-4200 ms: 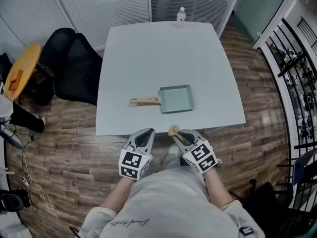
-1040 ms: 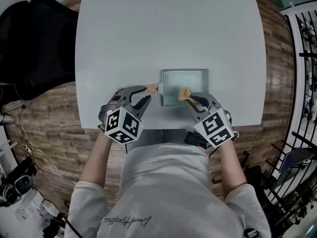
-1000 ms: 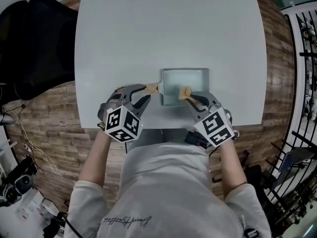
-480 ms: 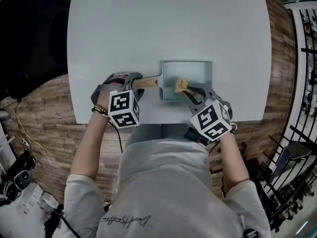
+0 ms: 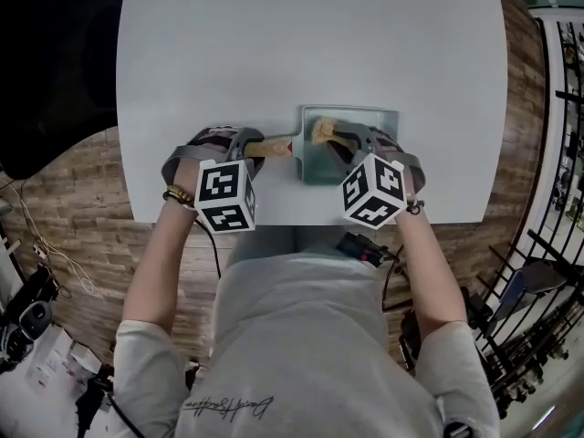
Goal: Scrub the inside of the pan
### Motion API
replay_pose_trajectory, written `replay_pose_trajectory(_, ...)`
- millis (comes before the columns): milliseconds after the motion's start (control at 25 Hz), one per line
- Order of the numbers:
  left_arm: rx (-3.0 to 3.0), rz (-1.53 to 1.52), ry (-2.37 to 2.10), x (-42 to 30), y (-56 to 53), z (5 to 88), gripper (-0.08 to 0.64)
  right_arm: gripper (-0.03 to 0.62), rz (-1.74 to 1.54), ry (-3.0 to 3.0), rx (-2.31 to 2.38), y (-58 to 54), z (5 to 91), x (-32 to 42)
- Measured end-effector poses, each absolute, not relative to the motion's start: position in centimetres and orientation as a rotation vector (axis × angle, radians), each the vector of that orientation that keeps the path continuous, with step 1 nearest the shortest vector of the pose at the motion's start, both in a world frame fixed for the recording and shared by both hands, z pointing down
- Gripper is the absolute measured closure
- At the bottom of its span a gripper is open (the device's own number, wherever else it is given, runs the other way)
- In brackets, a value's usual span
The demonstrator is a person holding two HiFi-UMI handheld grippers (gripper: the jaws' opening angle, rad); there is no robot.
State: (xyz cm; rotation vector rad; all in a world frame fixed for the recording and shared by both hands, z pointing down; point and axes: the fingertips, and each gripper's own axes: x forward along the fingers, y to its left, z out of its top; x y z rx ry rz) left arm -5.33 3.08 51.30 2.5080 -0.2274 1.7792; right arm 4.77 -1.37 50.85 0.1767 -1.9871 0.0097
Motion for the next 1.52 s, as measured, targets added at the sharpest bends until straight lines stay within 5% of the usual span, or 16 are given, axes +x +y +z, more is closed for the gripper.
replay_pose_trajectory(880,2.471,1.789,-0.23,-5.3,2.9,51.6,0.41,0.526,-0.13,-1.819,-0.067,-2.6,54.3,2.7)
replay_pose_trajectory(1520,2.428,1.829,-0.264,-5.9,2.4,51.7,0.41,0.526,-0.029,-1.682,-0.386,6.5,54.1,4.5)
